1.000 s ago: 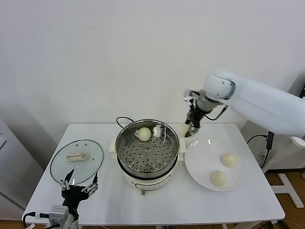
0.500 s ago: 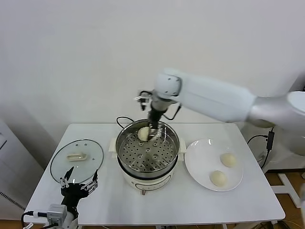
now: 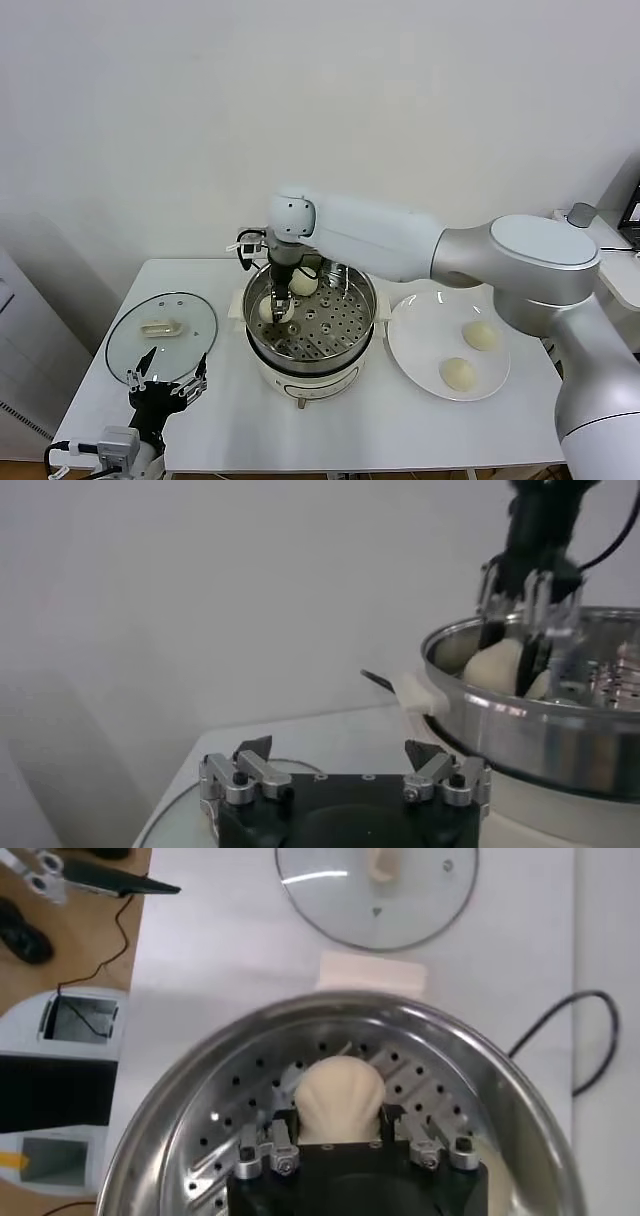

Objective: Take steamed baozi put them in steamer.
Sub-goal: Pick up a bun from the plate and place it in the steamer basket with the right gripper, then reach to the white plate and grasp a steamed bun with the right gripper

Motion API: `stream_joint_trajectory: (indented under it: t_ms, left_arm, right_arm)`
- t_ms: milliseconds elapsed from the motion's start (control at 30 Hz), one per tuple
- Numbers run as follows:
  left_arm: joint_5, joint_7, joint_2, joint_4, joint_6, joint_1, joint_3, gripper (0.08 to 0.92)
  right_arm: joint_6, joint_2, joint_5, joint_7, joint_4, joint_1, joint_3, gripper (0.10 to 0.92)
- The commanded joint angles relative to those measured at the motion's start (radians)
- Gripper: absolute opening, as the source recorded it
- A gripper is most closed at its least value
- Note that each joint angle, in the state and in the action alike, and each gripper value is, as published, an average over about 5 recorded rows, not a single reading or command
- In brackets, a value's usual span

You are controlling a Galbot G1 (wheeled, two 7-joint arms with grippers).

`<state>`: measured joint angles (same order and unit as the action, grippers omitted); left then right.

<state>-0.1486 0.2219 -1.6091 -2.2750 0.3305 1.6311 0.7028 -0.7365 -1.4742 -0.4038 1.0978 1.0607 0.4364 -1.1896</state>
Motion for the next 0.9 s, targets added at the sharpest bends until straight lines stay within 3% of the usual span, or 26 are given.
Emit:
stream_joint_trajectory:
  t_ms: [33, 200, 533, 900]
  left_arm:
    - [0.004, 0.001, -0.028, -0.001, 0.002, -0.001, 0.0, 0.823]
    - [0.003, 0.001, -0.029, -0.004, 0.003, 0.0, 0.001, 0.823]
    - [0.002, 0.003, -0.029, -0.008, 0.009, 0.002, -0.003, 0.823]
    - [0.027, 0.016, -0.011, -0.011, 0.032, 0.001, -0.008, 0.823]
  right_arm:
    - [-0.046, -0.054, 0.039, -0.01, -0.042, -0.042, 0.002, 0.492]
    - [-0.045, -0.036, 0.033, -0.016, -0.023, -0.033, 0.01, 0.537]
    - [-0.018, 0.196, -0.027, 0.053, 0.17, 0.13, -0.011, 0.8]
    - [0.199, 0.726, -0.032, 0.21, 0.409, 0.475, -0.139, 0.823]
